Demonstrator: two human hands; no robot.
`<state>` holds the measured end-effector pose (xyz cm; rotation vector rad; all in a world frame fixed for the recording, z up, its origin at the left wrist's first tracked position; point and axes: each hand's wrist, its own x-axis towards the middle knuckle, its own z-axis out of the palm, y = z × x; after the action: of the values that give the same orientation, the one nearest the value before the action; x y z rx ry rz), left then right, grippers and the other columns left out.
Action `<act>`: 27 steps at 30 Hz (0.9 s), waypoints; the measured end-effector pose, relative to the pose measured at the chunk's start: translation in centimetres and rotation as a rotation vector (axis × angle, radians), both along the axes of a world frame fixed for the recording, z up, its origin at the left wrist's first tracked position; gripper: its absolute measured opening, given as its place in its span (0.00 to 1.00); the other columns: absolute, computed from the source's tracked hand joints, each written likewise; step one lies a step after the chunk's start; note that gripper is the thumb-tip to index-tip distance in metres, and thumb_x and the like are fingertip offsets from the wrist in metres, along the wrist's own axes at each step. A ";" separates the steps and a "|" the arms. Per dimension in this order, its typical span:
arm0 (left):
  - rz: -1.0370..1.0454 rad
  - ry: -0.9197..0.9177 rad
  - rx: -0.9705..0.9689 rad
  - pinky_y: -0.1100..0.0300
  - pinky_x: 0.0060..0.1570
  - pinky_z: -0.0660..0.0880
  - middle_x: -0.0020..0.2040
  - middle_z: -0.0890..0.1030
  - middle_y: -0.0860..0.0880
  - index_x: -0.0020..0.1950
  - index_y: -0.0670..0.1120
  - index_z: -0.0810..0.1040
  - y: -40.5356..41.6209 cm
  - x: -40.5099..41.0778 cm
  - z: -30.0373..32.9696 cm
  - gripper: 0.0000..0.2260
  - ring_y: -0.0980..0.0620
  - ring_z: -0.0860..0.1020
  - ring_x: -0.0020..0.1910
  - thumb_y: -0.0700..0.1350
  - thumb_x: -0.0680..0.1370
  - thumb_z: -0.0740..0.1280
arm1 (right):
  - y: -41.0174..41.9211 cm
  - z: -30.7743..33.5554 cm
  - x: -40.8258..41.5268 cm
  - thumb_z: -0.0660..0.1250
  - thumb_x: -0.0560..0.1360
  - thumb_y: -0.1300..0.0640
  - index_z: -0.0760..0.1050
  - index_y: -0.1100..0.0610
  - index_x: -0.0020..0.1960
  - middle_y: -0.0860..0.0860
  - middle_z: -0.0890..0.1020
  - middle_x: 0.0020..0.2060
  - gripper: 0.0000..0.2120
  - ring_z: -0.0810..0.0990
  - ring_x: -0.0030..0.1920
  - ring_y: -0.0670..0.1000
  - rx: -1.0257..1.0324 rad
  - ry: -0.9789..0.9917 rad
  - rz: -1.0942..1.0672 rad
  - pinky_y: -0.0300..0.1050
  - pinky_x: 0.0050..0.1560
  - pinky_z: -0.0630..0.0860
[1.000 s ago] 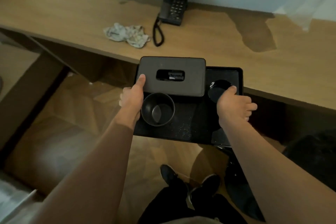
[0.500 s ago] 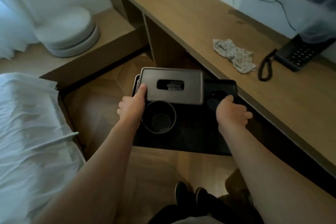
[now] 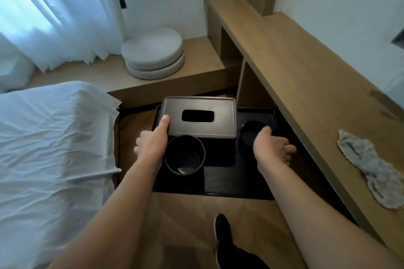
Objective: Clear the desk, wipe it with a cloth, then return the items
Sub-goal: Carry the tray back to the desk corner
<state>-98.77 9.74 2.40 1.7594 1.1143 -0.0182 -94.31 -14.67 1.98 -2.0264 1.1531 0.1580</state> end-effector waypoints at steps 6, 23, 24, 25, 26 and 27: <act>0.137 -0.058 -0.104 0.39 0.62 0.74 0.67 0.76 0.45 0.72 0.47 0.72 5.7 8.8 0.1 0.63 0.39 0.75 0.63 0.87 0.48 0.60 | 4.7 2.3 10.2 0.54 0.81 0.40 0.57 0.64 0.76 0.62 0.59 0.73 0.34 0.63 0.71 0.65 0.036 -0.045 0.109 0.58 0.72 0.58; 0.032 -0.063 -0.004 0.42 0.70 0.66 0.72 0.70 0.40 0.74 0.43 0.69 22.6 38.9 2.1 0.50 0.37 0.66 0.71 0.78 0.66 0.58 | 21.7 3.7 39.3 0.55 0.80 0.41 0.57 0.66 0.75 0.62 0.58 0.72 0.34 0.63 0.70 0.64 0.044 -0.054 0.064 0.57 0.71 0.58; 0.017 -0.069 -0.003 0.42 0.70 0.65 0.72 0.70 0.40 0.74 0.43 0.69 23.3 40.3 2.4 0.50 0.37 0.65 0.71 0.78 0.66 0.58 | 22.2 3.7 40.5 0.55 0.80 0.41 0.57 0.66 0.74 0.62 0.58 0.72 0.34 0.63 0.70 0.64 0.040 -0.059 0.060 0.57 0.71 0.58; 0.010 -0.069 -0.004 0.42 0.70 0.65 0.71 0.71 0.41 0.74 0.43 0.70 24.2 42.0 2.5 0.50 0.37 0.66 0.70 0.79 0.64 0.58 | 22.9 3.8 41.7 0.55 0.80 0.41 0.58 0.66 0.74 0.62 0.58 0.72 0.34 0.63 0.70 0.65 0.042 -0.059 0.054 0.58 0.71 0.58; 0.001 -0.068 -0.004 0.42 0.69 0.66 0.70 0.72 0.42 0.73 0.44 0.71 25.1 43.8 2.5 0.52 0.38 0.67 0.69 0.80 0.62 0.57 | 23.7 3.8 43.2 0.55 0.80 0.40 0.57 0.66 0.75 0.62 0.58 0.73 0.35 0.62 0.70 0.65 0.050 -0.052 0.041 0.58 0.71 0.58; -0.003 -0.060 -0.003 0.41 0.69 0.67 0.70 0.73 0.42 0.73 0.44 0.71 25.8 45.4 2.6 0.53 0.38 0.69 0.69 0.80 0.60 0.57 | 24.3 3.9 44.5 0.55 0.80 0.40 0.57 0.66 0.75 0.62 0.58 0.73 0.35 0.62 0.71 0.65 0.054 -0.045 0.026 0.59 0.72 0.58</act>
<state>-53.37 35.50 4.99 1.7481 1.0679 0.0306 -49.76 9.67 5.90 -1.9880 1.0834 0.1542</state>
